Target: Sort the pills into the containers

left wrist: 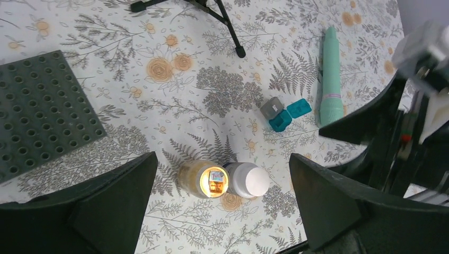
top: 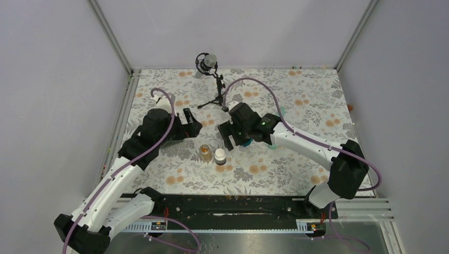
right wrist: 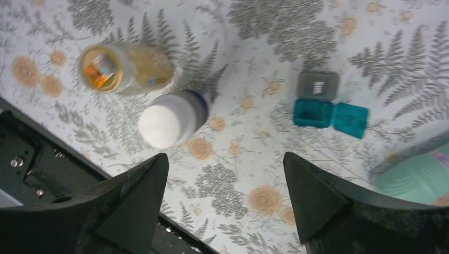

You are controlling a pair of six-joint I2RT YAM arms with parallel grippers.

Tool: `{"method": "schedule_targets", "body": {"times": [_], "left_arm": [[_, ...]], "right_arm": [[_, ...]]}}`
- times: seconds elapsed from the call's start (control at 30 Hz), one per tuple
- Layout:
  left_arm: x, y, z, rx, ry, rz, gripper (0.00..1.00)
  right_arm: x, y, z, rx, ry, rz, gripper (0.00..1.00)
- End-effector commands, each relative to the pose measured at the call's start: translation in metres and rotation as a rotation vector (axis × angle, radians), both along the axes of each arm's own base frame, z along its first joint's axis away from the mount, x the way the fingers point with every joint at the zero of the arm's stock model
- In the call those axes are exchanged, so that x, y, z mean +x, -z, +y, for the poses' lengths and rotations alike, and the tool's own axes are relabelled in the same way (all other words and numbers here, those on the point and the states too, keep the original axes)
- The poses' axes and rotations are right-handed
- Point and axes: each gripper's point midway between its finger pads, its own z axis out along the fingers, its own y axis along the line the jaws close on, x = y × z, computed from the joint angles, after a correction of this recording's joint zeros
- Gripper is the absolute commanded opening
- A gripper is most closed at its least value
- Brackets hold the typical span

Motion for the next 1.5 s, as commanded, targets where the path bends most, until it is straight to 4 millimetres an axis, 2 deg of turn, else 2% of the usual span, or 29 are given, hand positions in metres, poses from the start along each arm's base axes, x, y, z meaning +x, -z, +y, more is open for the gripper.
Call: {"method": "schedule_targets", "body": {"times": [0.0, 0.13, 0.23, 0.37, 0.5, 0.83, 1.07, 1.2, 1.33, 1.47], "left_arm": [[0.000, -0.024, 0.020, -0.018, -0.104, -0.084, 0.97], [-0.007, -0.027, 0.025, -0.037, -0.117, -0.102, 0.97], [-0.010, -0.026, 0.027, -0.044, -0.120, -0.106, 0.97], [-0.014, -0.024, 0.028, -0.043, -0.117, -0.099, 0.97], [-0.017, -0.022, 0.027, -0.046, -0.109, -0.097, 0.97], [-0.019, -0.017, 0.025, -0.047, -0.093, -0.086, 0.97], [-0.019, -0.015, 0.023, -0.042, -0.080, -0.080, 0.97], [-0.018, -0.017, 0.021, -0.056, -0.071, -0.099, 0.95], [-0.018, -0.019, 0.021, -0.070, -0.071, -0.124, 0.95], [-0.017, -0.020, 0.021, -0.081, -0.075, -0.146, 0.95]], "right_arm": [[-0.021, -0.011, 0.027, 0.044, -0.003, -0.027, 0.88], [-0.035, 0.001, 0.051, 0.032, -0.044, 0.001, 0.89], [-0.035, 0.009, 0.065, 0.008, -0.050, -0.015, 0.88], [-0.030, 0.020, 0.076, -0.023, -0.032, -0.022, 0.79], [-0.023, 0.028, 0.078, -0.045, 0.003, -0.044, 0.69], [-0.024, 0.039, 0.084, -0.051, -0.009, -0.019, 0.64], [-0.029, 0.047, 0.081, -0.091, -0.023, 0.022, 0.68], [-0.029, 0.050, 0.079, -0.105, -0.033, 0.020, 0.58], [-0.031, 0.051, 0.074, -0.119, -0.040, 0.022, 0.65], [-0.035, 0.051, 0.072, -0.118, -0.047, 0.030, 0.66]]}}
